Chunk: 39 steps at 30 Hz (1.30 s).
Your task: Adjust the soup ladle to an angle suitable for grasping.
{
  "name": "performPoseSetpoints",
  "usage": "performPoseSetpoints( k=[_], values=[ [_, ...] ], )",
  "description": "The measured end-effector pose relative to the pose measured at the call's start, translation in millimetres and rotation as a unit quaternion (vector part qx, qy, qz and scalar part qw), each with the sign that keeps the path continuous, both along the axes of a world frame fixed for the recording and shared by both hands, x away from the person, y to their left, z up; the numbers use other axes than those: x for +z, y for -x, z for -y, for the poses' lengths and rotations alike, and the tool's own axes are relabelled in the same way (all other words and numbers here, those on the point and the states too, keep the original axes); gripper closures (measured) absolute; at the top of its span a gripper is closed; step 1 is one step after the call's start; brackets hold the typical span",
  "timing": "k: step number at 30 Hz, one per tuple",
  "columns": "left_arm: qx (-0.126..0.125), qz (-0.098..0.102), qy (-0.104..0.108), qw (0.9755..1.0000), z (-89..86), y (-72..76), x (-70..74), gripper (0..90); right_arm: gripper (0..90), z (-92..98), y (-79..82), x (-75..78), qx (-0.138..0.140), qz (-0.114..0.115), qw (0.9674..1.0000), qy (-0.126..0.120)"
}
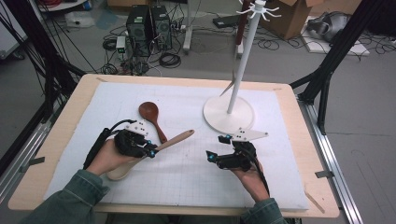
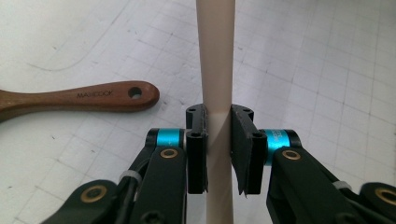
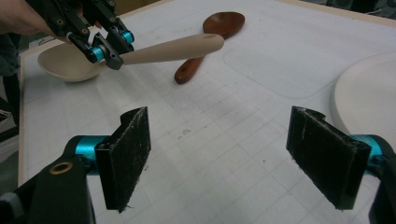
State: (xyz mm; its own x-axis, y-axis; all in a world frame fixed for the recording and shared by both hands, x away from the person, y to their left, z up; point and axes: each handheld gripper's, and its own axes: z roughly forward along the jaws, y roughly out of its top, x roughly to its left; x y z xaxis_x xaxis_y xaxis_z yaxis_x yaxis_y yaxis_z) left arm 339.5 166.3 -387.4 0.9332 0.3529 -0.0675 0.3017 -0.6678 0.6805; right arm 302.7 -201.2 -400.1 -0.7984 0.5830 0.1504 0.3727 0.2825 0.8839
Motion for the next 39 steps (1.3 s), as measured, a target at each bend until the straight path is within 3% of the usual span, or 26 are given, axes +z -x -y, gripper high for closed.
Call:
performPoseSetpoints(
  k=[12, 31, 39],
  values=[
    [-0.003, 0.021, 0.024, 0.9995, -1.3, 5.9, 14.7, 76.5, 20.8, -15.4, 0.7, 15.6, 0.013, 0.01, 0.9999, -0.006],
    [-0.004, 0.025, 0.058, 0.998, 0.8, 11.3, 20.6, 76.5, 20.5, -32.4, -2.4, 27.6, 0.026, 0.011, 0.9996, -0.005],
    [-0.011, 0.028, 0.062, 0.9976, 1.1, 11.2, 22.0, 76.5, 20.5, -41.7, -4.2, 31.8, 0.036, 0.012, 0.9993, -0.007]
  ],
)
